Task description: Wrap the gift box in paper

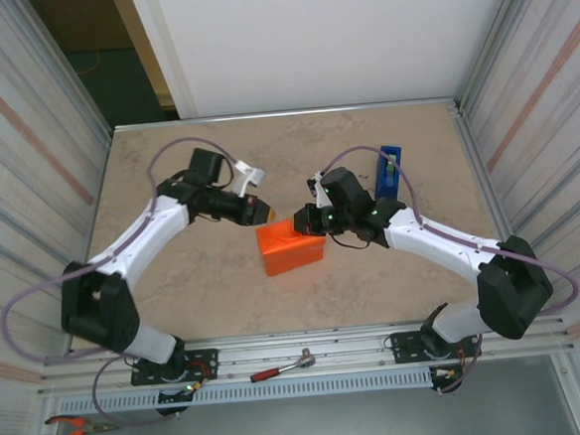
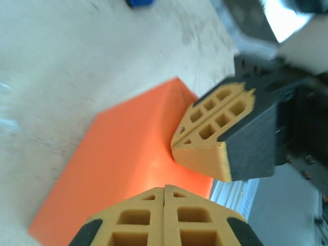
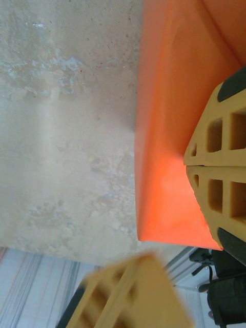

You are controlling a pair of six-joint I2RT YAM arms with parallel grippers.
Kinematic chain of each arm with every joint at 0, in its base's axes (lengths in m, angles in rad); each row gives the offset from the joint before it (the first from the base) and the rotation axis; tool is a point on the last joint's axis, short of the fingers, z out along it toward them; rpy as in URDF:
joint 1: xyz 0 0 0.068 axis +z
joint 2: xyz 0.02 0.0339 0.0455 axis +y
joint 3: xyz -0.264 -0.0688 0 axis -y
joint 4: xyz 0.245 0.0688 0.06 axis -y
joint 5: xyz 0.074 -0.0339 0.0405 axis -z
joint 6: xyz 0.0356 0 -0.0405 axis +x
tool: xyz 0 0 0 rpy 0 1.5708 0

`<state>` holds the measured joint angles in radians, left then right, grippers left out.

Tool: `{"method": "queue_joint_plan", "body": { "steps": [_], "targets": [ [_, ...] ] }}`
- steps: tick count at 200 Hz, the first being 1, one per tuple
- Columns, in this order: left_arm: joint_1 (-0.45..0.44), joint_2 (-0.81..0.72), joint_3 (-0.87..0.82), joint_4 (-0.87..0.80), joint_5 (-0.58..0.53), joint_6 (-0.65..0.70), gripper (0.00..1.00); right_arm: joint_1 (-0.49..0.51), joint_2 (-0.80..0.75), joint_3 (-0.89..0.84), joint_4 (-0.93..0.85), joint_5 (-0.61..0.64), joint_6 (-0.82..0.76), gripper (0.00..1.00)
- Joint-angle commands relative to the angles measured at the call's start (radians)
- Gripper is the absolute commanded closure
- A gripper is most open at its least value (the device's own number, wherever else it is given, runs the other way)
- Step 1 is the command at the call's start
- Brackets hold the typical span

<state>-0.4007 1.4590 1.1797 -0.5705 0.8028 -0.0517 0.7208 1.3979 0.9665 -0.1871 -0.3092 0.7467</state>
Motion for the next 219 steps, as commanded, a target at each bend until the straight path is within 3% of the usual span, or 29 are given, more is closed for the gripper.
{"method": "queue_joint_plan", "body": {
  "steps": [1,63,135,167,219],
  "targets": [
    [0.003,-0.114,-0.036,0.099,-0.058,-0.147,1.00,0.003,0.007,-0.040,-0.112,0.047,-0.038,1.00],
    [-0.066,-0.255,-0.238,0.144,-0.159,-0.193,1.00,0.006,0.022,-0.038,-0.099,0.043,-0.037,1.00],
    [-0.123,-0.252,-0.320,0.180,-0.172,-0.186,1.00,0.004,0.024,-0.048,-0.098,0.048,-0.037,1.00],
    [-0.163,-0.246,-0.293,0.110,-0.257,-0.128,1.00,0.003,0.024,-0.048,-0.095,0.048,-0.036,1.00],
    [-0.158,-0.204,-0.106,0.061,-0.248,-0.084,1.00,0.002,0.028,-0.048,-0.093,0.050,-0.032,1.00]
  ]
}}
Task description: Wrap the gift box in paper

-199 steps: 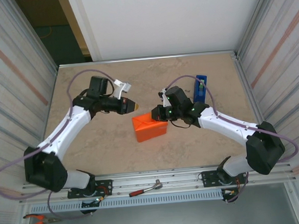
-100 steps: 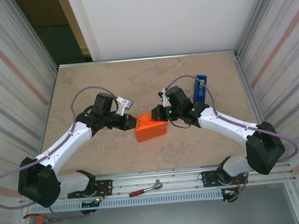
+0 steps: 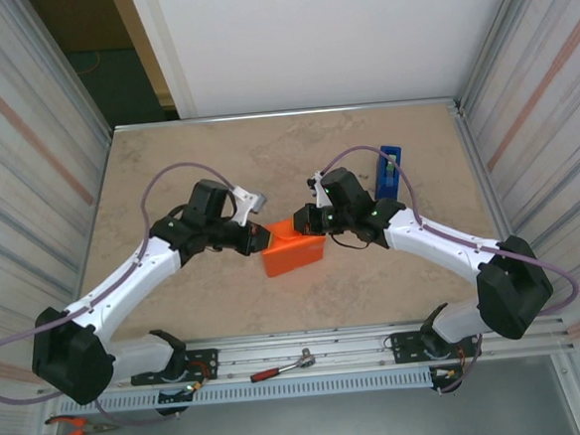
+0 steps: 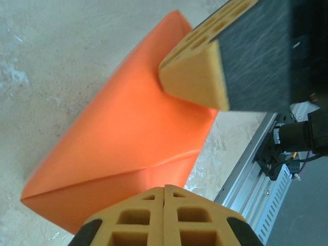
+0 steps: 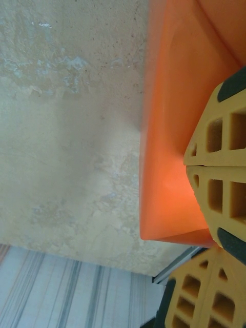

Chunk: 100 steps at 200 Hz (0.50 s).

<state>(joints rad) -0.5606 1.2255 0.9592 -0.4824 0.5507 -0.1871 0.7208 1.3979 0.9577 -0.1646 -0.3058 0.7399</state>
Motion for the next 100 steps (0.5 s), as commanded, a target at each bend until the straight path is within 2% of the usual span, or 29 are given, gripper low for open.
{"method": "queue_joint_plan", "body": {
  "steps": [1,42,100],
  "targets": [
    [0.002,0.032,0.119,-0.028,0.006,0.052,1.00,0.002,0.027,-0.040,-0.115,0.047,-0.026,1.00],
    [0.004,0.125,0.196,-0.022,0.056,0.075,1.00,0.002,0.029,-0.046,-0.116,0.050,-0.024,1.00],
    [-0.021,0.156,0.143,-0.001,0.069,0.088,1.00,0.002,0.029,-0.046,-0.114,0.049,-0.024,1.00]
  ]
}}
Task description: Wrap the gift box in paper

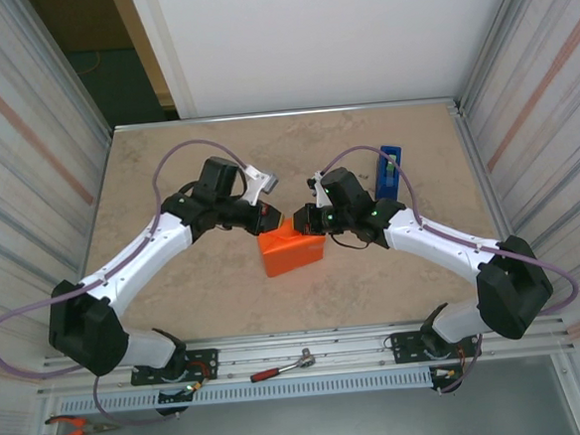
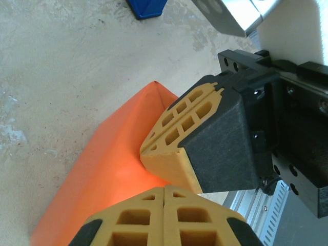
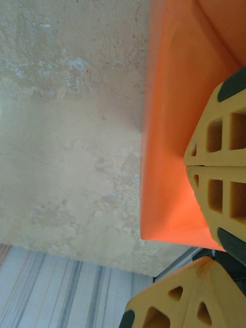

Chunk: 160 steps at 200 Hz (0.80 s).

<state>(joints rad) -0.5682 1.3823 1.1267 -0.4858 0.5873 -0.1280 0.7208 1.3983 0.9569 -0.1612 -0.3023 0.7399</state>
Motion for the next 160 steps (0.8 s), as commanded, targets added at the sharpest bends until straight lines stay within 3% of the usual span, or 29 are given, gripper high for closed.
{"method": "queue_joint_plan", "body": {
  "steps": [1,160],
  "targets": [
    [-0.014,0.000,-0.026,0.003,0.032,0.029,1.00,0.001,0.029,-0.046,-0.117,0.045,-0.024,1.00],
    [-0.091,0.049,-0.055,-0.096,-0.114,0.139,1.00,-0.024,0.001,0.039,-0.158,0.029,-0.026,1.00]
  ]
}}
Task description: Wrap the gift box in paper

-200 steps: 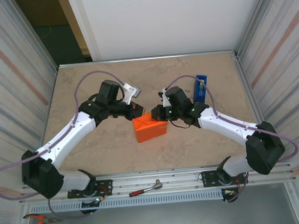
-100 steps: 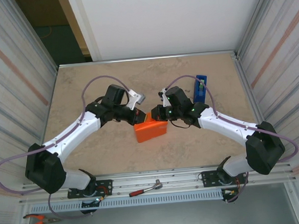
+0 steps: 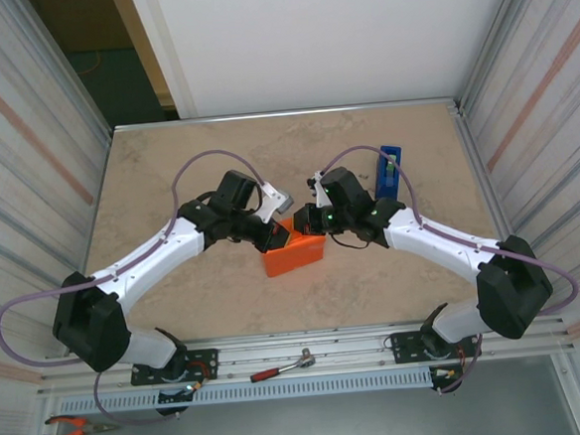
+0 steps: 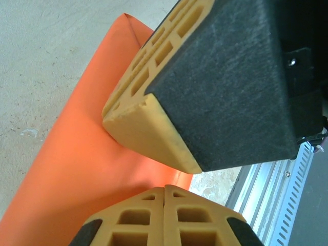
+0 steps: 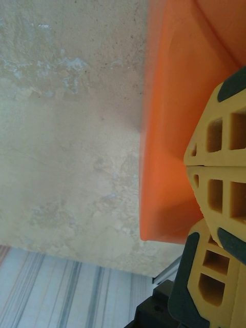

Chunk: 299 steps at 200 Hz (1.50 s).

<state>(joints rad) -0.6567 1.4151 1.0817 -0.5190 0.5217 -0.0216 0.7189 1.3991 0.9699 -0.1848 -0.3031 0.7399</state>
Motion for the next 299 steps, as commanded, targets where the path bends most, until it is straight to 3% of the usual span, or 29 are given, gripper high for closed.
{"method": "queue_joint_plan", "body": {
  "steps": [1,80,127,211,256,266,279,299],
  "targets": [
    [-0.003,0.017,-0.010,-0.063,-0.048,0.031,1.00,-0.022,-0.002,0.028,-0.135,0.030,-0.025,1.00],
    [-0.003,0.025,-0.015,-0.054,-0.034,0.027,1.00,-0.059,-0.130,0.049,-0.181,0.045,-0.018,1.00],
    [-0.003,0.029,-0.017,-0.052,-0.029,0.028,1.00,-0.112,-0.185,-0.026,-0.146,0.031,0.011,1.00],
    [-0.003,0.031,-0.022,-0.046,-0.015,0.023,1.00,-0.065,-0.156,-0.101,-0.125,0.010,0.016,1.00],
    [-0.003,0.035,-0.026,-0.044,-0.010,0.025,1.00,-0.184,-0.250,-0.044,-0.220,0.020,-0.023,1.00],
    [-0.003,0.039,-0.024,-0.045,-0.008,0.026,1.00,-0.234,-0.274,-0.035,-0.245,0.033,-0.031,0.92],
    [-0.003,0.039,-0.025,-0.046,-0.009,0.025,1.00,-0.303,-0.299,-0.032,-0.267,0.054,-0.036,0.69],
    [-0.003,0.038,-0.027,-0.048,-0.013,0.025,1.00,-0.379,-0.312,-0.025,-0.268,0.045,-0.045,0.63]
  ]
}}
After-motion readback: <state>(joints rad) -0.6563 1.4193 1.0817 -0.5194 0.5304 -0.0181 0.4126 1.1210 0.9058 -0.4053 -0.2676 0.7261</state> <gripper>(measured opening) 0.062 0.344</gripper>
